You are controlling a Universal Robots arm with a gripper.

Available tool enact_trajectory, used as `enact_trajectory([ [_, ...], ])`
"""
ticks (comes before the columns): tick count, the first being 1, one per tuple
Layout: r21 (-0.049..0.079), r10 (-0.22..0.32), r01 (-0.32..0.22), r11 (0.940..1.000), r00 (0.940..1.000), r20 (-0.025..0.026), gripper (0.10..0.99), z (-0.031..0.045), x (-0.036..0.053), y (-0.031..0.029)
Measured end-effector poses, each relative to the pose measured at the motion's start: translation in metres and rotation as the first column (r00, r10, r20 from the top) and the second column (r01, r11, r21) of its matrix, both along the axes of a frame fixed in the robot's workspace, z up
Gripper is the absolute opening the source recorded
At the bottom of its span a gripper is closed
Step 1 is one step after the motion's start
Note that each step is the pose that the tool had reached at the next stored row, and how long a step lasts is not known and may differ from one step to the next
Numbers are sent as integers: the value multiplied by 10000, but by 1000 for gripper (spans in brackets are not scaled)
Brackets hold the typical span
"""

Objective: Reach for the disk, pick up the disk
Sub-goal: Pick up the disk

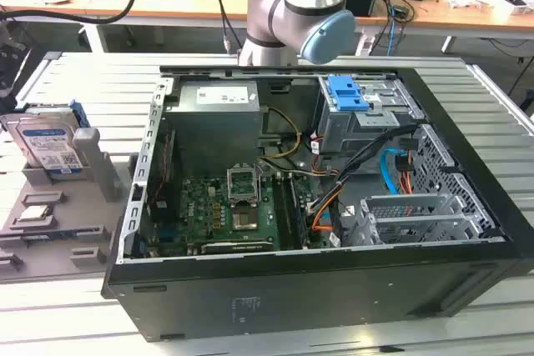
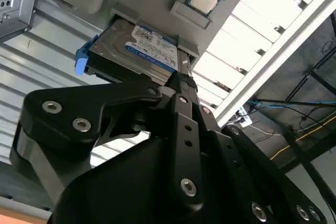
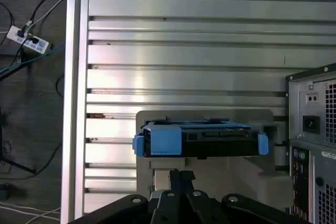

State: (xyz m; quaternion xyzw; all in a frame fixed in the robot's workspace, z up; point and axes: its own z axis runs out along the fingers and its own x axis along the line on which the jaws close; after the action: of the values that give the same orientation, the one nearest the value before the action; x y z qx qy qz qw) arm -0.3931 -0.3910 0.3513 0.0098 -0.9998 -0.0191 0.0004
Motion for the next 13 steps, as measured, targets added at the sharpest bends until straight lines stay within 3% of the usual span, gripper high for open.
enact_trajectory([
  [4, 0, 565, -565, 9984, 9984, 1, 106, 0, 0, 0],
  [6, -1, 1305, -1305, 9915, 9915, 0, 106, 0, 0, 0],
  [8, -1, 1674, -1674, 9859, 9859, 0, 106, 0, 0, 0],
  [10, 0, 2402, -2402, 9707, 9707, 0, 106, 0, 0, 0],
  [13, 0, 3336, -3336, 9427, 9427, 0, 106, 0, 0, 0],
])
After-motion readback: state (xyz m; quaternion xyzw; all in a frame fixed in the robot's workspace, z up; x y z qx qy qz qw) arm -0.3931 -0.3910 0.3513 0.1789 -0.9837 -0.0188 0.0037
